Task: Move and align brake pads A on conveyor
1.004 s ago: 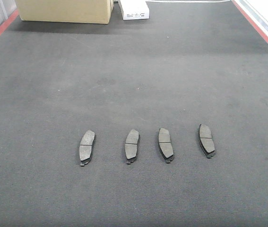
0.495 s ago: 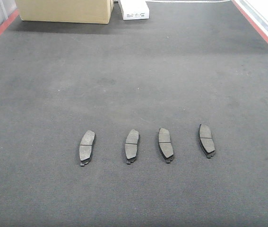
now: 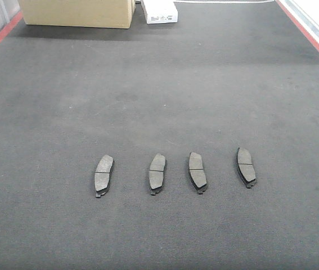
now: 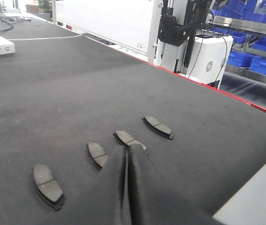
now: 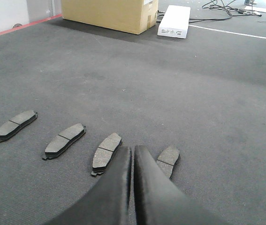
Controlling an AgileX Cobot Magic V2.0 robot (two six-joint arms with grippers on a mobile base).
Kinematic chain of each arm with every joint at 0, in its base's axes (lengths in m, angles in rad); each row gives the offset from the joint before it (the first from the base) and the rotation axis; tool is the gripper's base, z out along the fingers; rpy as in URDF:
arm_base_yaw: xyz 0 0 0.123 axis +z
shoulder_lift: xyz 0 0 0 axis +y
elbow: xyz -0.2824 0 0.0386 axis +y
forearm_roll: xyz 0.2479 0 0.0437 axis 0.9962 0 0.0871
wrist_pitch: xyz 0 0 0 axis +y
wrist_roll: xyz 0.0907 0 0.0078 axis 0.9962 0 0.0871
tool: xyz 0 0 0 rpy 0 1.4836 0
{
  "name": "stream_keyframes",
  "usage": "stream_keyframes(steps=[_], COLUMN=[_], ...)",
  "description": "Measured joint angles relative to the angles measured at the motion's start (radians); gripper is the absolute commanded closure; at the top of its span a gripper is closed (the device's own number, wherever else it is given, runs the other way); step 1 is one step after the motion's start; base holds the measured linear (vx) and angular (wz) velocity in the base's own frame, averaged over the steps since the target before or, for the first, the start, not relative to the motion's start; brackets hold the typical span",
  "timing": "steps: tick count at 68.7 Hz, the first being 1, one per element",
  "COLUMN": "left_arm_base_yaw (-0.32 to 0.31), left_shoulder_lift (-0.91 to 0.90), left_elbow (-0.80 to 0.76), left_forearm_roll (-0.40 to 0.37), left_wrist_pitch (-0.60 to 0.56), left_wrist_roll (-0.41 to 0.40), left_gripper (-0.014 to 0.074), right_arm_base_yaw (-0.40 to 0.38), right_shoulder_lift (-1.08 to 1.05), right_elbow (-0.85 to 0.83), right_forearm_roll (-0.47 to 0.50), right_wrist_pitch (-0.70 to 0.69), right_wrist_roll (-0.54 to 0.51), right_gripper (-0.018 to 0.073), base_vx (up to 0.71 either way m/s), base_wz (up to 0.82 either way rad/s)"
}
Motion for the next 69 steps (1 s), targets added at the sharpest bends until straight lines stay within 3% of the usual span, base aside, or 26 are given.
stream_keyframes(steps=[11, 27, 40, 52, 69], left_arm_base_yaw=[0.099, 0.381, 0.597, 0.67, 0.674], left_shoulder_lift=[-0.06, -0.244, -0.253, -0.253, -0.253], left_elbow=[0.006, 0.11, 0.165, 0.261, 0.407], left_forearm_roll=[0.066, 0.094, 0.095, 0.114, 0.114], left_wrist_pitch=[0.0, 0.008, 0.012, -0.041, -0.17], left_wrist_roll=[0.003, 0.007, 0.007, 0.008, 0.008], left_gripper=[0.0602, 0.0602, 0.0602, 0.0602, 0.0602], right_arm_base_yaw=[0.0, 0.0, 0.0, 0.0, 0.0], right_shoulder_lift=[0.0, 0.0, 0.0, 0.0, 0.0], right_elbow=[0.0, 0.0, 0.001, 0.001, 0.001], right_forearm_roll=[0.0, 0.0, 0.0, 0.0, 0.0], right_wrist_pitch=[0.0, 0.0, 0.0, 0.0, -0.001], right_wrist_roll=[0.0, 0.0, 0.0, 0.0, 0.0], right_gripper=[0.0562, 0.0562, 0.0562, 0.0562, 0.0562], base_vx=[0.0, 0.0, 0.0, 0.0, 0.0], base_wz=[0.0, 0.0, 0.0, 0.0, 0.0])
